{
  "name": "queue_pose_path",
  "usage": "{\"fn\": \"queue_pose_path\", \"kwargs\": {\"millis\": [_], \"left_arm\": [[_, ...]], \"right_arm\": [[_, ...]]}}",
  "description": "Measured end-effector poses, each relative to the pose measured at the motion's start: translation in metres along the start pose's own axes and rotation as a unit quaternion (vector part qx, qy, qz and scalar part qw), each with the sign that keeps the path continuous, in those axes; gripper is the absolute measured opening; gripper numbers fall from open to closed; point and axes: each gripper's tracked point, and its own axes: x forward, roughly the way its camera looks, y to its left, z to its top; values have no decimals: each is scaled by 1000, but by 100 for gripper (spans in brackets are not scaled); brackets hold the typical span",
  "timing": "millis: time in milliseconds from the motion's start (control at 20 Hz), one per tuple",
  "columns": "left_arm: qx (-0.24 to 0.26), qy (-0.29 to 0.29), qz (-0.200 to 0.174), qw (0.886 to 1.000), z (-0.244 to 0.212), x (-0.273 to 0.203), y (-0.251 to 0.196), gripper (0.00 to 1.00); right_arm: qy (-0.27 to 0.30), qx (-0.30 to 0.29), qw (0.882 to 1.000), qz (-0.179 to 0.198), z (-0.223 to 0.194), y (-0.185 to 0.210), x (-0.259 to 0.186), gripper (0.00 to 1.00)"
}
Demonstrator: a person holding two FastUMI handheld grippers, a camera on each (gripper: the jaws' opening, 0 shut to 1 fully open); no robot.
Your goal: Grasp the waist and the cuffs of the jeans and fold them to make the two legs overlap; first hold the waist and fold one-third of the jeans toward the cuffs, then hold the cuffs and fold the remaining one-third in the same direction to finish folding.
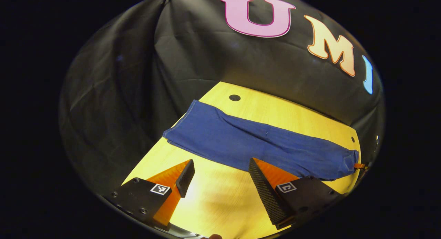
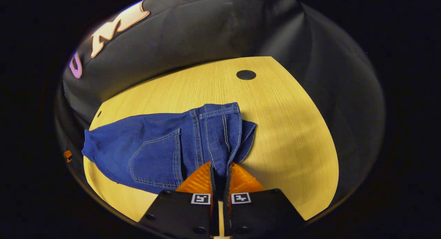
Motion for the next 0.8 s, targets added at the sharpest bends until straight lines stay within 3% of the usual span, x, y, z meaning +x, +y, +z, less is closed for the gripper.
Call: {"fn": "queue_pose_path", "kwargs": {"millis": [450,800], "left_arm": [[13,17,-19,1000,14,31,13,95],[44,57,-49,996,37,123,-28,96]], "right_arm": [[-64,-12,992,-106,30,2,-23,6],[-141,-51,985,-84,73,58,-95,6]]}}
